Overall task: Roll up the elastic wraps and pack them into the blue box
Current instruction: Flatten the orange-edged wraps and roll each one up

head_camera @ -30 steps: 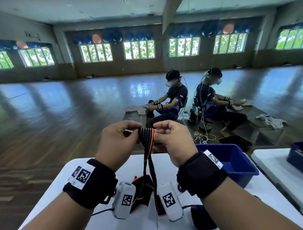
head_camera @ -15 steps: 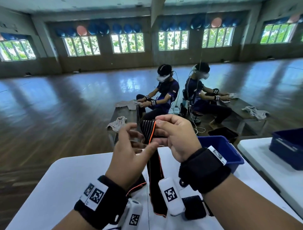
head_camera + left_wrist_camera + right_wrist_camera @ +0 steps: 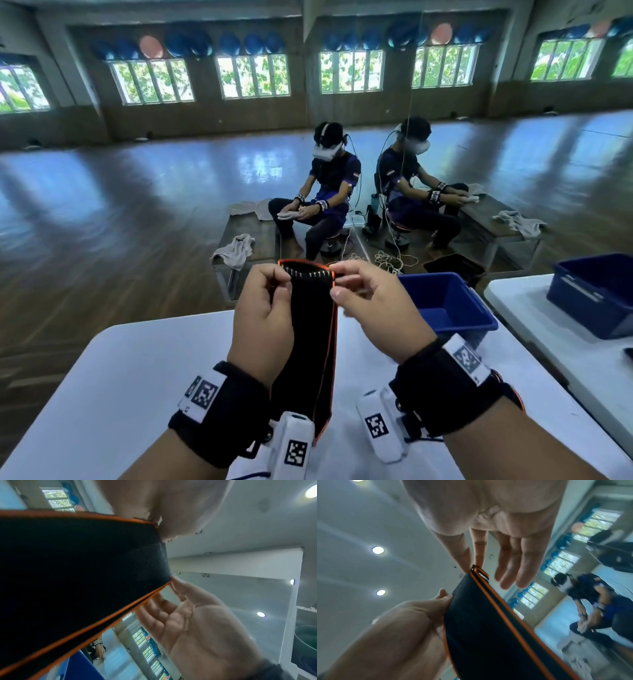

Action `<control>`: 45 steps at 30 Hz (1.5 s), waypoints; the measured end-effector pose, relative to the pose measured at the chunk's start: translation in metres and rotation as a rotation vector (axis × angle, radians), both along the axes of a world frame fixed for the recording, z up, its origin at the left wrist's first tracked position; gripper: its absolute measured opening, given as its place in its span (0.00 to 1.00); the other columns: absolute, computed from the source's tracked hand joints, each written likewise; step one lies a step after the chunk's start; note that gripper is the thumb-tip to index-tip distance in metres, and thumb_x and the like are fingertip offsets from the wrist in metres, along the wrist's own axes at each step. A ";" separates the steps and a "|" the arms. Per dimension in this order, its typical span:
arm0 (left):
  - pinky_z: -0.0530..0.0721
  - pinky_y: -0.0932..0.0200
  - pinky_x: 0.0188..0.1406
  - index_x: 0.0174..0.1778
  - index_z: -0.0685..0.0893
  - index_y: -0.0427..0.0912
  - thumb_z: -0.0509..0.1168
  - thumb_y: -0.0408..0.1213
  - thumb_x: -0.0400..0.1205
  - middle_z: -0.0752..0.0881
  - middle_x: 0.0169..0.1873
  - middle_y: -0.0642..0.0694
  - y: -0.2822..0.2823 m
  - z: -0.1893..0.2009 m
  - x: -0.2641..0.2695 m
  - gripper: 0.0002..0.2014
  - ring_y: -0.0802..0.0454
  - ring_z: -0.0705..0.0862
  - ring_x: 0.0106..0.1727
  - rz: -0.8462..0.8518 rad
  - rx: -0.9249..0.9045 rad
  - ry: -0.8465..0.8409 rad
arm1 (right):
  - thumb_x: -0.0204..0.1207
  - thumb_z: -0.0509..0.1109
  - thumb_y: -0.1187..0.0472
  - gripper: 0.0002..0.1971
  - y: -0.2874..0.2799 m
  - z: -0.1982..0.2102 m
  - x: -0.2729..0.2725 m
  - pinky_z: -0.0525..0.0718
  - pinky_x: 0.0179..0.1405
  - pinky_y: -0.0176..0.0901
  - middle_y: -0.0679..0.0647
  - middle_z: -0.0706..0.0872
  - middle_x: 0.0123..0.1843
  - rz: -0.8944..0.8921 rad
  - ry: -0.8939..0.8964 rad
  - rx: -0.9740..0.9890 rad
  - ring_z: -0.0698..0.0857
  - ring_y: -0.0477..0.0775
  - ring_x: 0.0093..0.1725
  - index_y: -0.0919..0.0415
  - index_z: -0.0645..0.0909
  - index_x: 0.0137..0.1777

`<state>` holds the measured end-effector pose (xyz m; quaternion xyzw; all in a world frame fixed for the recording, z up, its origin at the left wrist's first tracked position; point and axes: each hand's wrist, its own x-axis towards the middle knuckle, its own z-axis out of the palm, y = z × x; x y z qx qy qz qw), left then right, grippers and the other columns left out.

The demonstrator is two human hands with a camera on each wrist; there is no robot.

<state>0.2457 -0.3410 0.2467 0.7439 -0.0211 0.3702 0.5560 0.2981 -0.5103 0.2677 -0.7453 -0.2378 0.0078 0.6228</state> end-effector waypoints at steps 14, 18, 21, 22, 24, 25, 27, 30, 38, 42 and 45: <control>0.81 0.53 0.64 0.62 0.79 0.49 0.63 0.23 0.79 0.84 0.61 0.48 -0.016 -0.023 -0.005 0.20 0.56 0.83 0.63 -0.236 -0.180 0.283 | 0.76 0.66 0.72 0.24 0.022 -0.050 -0.026 0.87 0.58 0.66 0.56 0.88 0.53 -0.138 0.043 0.219 0.90 0.55 0.54 0.43 0.72 0.64; 0.84 0.45 0.67 0.66 0.81 0.55 0.63 0.23 0.79 0.85 0.65 0.47 -0.008 -0.039 0.007 0.25 0.50 0.84 0.67 -0.232 -0.237 0.340 | 0.75 0.70 0.74 0.22 0.013 -0.071 -0.032 0.87 0.57 0.67 0.60 0.89 0.51 -0.113 0.119 0.197 0.91 0.59 0.51 0.45 0.75 0.59; 0.85 0.50 0.63 0.70 0.80 0.49 0.62 0.19 0.81 0.85 0.65 0.47 -0.006 -0.052 0.019 0.25 0.52 0.85 0.65 -0.220 -0.284 0.348 | 0.74 0.70 0.73 0.25 0.006 -0.099 -0.043 0.88 0.56 0.64 0.59 0.91 0.48 -0.086 0.196 0.152 0.91 0.59 0.51 0.44 0.74 0.62; 0.85 0.54 0.60 0.70 0.80 0.47 0.62 0.18 0.81 0.85 0.65 0.47 -0.005 -0.056 0.024 0.25 0.53 0.86 0.64 -0.217 -0.307 0.349 | 0.74 0.71 0.73 0.24 0.003 -0.110 -0.047 0.88 0.55 0.58 0.56 0.91 0.48 -0.085 0.196 0.105 0.91 0.56 0.51 0.44 0.74 0.61; 0.86 0.57 0.54 0.70 0.80 0.46 0.62 0.18 0.81 0.86 0.63 0.46 -0.004 -0.064 0.035 0.25 0.54 0.88 0.59 -0.218 -0.355 0.364 | 0.74 0.73 0.70 0.20 -0.003 -0.131 -0.055 0.84 0.53 0.42 0.44 0.89 0.46 -0.091 0.147 -0.042 0.88 0.44 0.47 0.45 0.77 0.55; 0.87 0.57 0.52 0.70 0.80 0.47 0.62 0.18 0.81 0.87 0.62 0.46 -0.002 -0.070 0.041 0.25 0.54 0.89 0.56 -0.218 -0.375 0.376 | 0.72 0.74 0.70 0.18 -0.007 -0.143 -0.059 0.80 0.51 0.36 0.39 0.87 0.45 -0.078 0.129 -0.122 0.85 0.41 0.46 0.45 0.79 0.52; 0.88 0.56 0.52 0.69 0.80 0.49 0.63 0.18 0.81 0.87 0.61 0.46 0.001 -0.082 0.054 0.25 0.56 0.89 0.53 -0.200 -0.397 0.409 | 0.70 0.76 0.69 0.15 -0.014 -0.167 -0.067 0.77 0.50 0.31 0.36 0.87 0.46 -0.009 0.178 -0.235 0.84 0.39 0.48 0.47 0.83 0.48; 0.88 0.50 0.59 0.71 0.79 0.46 0.64 0.19 0.79 0.86 0.61 0.46 0.007 -0.110 0.074 0.27 0.53 0.88 0.55 -0.163 -0.389 0.493 | 0.68 0.78 0.67 0.17 -0.025 -0.202 -0.079 0.80 0.50 0.30 0.40 0.88 0.49 0.076 0.347 -0.325 0.85 0.39 0.50 0.43 0.84 0.49; 0.85 0.63 0.50 0.76 0.76 0.41 0.69 0.24 0.79 0.85 0.62 0.43 0.022 -0.203 0.096 0.28 0.49 0.86 0.54 -0.083 -0.030 0.850 | 0.72 0.76 0.73 0.18 -0.049 -0.240 -0.107 0.86 0.51 0.36 0.50 0.90 0.52 0.051 0.659 -0.363 0.89 0.47 0.52 0.52 0.84 0.56; 0.83 0.49 0.68 0.75 0.78 0.41 0.70 0.26 0.77 0.85 0.67 0.40 0.026 -0.241 0.091 0.28 0.43 0.85 0.64 -0.100 0.190 0.959 | 0.70 0.78 0.62 0.13 -0.051 -0.253 -0.121 0.81 0.43 0.35 0.46 0.82 0.44 -0.121 0.674 -0.532 0.84 0.48 0.45 0.44 0.84 0.50; 0.80 0.53 0.70 0.76 0.77 0.42 0.69 0.28 0.79 0.82 0.71 0.41 0.027 -0.250 0.091 0.28 0.42 0.83 0.69 -0.116 0.311 0.990 | 0.71 0.78 0.59 0.09 -0.048 -0.258 -0.129 0.78 0.44 0.32 0.48 0.83 0.45 -0.225 0.645 -0.577 0.83 0.47 0.47 0.46 0.84 0.49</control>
